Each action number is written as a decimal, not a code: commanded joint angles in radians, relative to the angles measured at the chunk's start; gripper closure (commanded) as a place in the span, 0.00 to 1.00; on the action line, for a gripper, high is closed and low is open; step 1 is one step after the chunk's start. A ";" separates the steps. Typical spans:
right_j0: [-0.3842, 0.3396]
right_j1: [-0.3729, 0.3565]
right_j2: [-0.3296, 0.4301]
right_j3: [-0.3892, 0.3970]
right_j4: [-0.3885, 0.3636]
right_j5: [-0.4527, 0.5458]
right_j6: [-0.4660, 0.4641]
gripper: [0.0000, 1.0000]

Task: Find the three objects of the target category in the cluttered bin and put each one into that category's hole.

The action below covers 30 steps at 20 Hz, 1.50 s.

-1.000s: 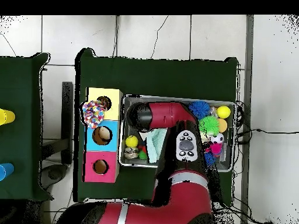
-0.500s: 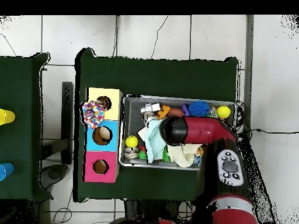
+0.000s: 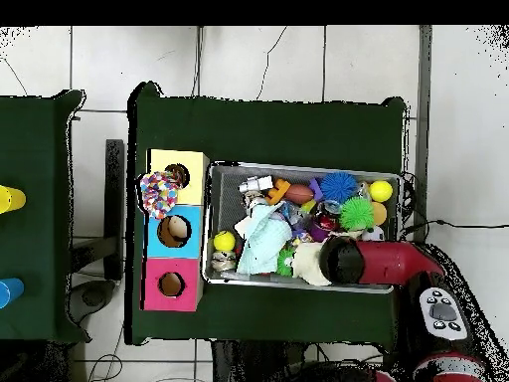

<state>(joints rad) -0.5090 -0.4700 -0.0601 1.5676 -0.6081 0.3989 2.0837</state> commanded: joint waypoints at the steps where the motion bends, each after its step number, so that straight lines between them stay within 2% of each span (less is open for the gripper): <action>1: -0.020 0.265 0.124 -0.019 -0.173 -0.077 -0.176 0.00; 4: -0.055 0.320 0.167 -0.055 -0.199 -0.098 -0.191 0.00; 7: -0.135 0.355 0.257 -0.051 -0.209 -0.117 -0.240 0.00; 10: -0.260 0.396 0.379 -0.018 -0.157 -0.038 -0.326 0.00; 11: -0.269 0.400 0.391 -0.010 -0.144 -0.025 -0.321 0.00; 15: -0.238 0.375 0.381 0.014 -0.144 -0.048 -0.240 0.00; 21: -0.209 0.344 0.376 0.008 -0.143 -0.011 -0.230 0.00; 24: -0.180 0.321 0.357 0.015 -0.152 -0.031 -0.197 0.00; 30: -0.181 0.308 0.358 0.029 -0.135 -0.014 -0.192 0.00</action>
<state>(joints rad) -0.7219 -0.4080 0.1363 1.5188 -0.7117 0.3983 2.0106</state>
